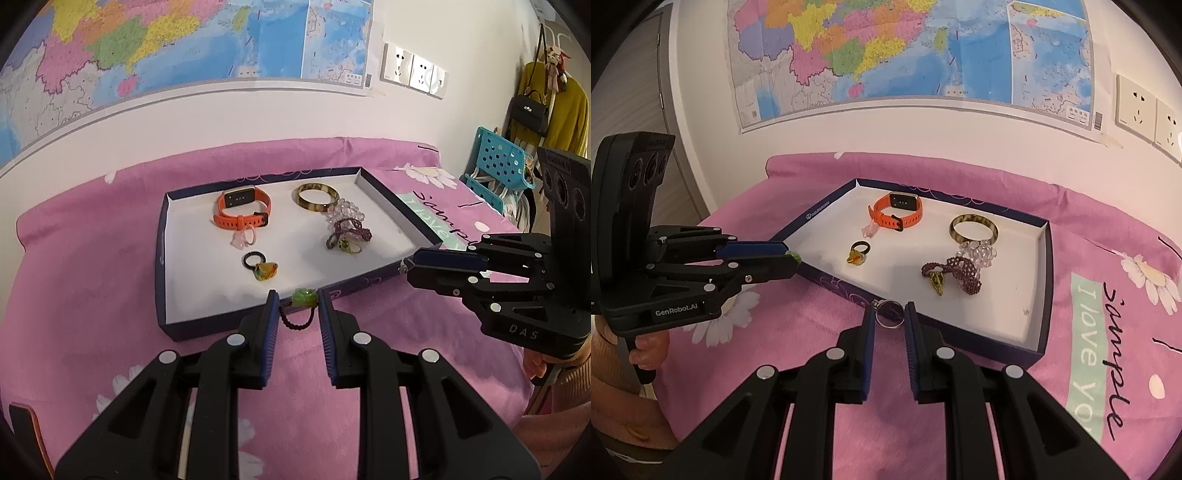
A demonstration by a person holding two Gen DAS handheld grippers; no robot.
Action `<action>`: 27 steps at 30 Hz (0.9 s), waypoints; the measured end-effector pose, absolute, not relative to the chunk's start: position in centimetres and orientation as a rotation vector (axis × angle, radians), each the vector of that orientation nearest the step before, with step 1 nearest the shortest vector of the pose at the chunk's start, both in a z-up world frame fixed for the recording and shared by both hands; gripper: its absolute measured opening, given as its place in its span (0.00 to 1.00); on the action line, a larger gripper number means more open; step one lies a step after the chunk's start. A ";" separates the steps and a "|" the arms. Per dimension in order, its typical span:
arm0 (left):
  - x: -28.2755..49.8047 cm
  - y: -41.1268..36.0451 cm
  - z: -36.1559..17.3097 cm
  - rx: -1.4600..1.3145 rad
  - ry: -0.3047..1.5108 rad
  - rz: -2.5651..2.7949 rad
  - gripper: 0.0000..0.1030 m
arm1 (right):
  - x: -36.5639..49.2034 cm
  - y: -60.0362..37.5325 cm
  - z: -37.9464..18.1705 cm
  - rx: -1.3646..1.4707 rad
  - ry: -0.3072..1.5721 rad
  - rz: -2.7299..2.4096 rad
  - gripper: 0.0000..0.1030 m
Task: Organize jewelry
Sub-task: 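Lift and carry the green ring and silver ring with both grippers over the box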
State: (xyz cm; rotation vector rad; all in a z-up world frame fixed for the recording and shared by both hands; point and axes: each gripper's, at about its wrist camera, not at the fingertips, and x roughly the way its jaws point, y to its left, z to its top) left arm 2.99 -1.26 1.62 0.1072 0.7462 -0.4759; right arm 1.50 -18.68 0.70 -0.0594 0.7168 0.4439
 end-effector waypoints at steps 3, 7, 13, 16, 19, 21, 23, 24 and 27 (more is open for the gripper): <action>3.3 -1.4 1.7 0.109 0.744 -0.477 0.21 | 1.7 -18.7 0.8 -0.061 0.715 0.443 0.14; 3.6 -1.6 1.8 0.113 0.742 -0.477 0.21 | 2.1 -18.9 0.9 -0.064 0.712 0.440 0.14; 4.1 -1.9 1.9 0.117 0.739 -0.475 0.21 | 2.7 -19.2 1.2 -0.057 0.707 0.436 0.14; 4.5 -2.0 2.0 0.120 0.736 -0.474 0.21 | 2.9 -19.3 1.3 -0.058 0.704 0.433 0.14; 5.0 -2.1 2.0 0.121 0.734 -0.468 0.21 | 3.2 -19.3 1.4 -0.054 0.705 0.432 0.14; 5.2 -2.2 1.9 0.121 0.735 -0.465 0.21 | 3.4 -19.4 1.4 -0.052 0.705 0.433 0.14; 5.4 -2.2 1.9 0.121 0.735 -0.464 0.21 | 3.6 -19.4 1.4 -0.053 0.705 0.432 0.14; 5.5 -2.2 1.9 0.121 0.736 -0.464 0.21 | 3.6 -19.4 1.4 -0.052 0.705 0.432 0.14; 5.6 -2.3 1.8 0.121 0.736 -0.462 0.21 | 3.8 -19.5 1.4 -0.053 0.705 0.428 0.14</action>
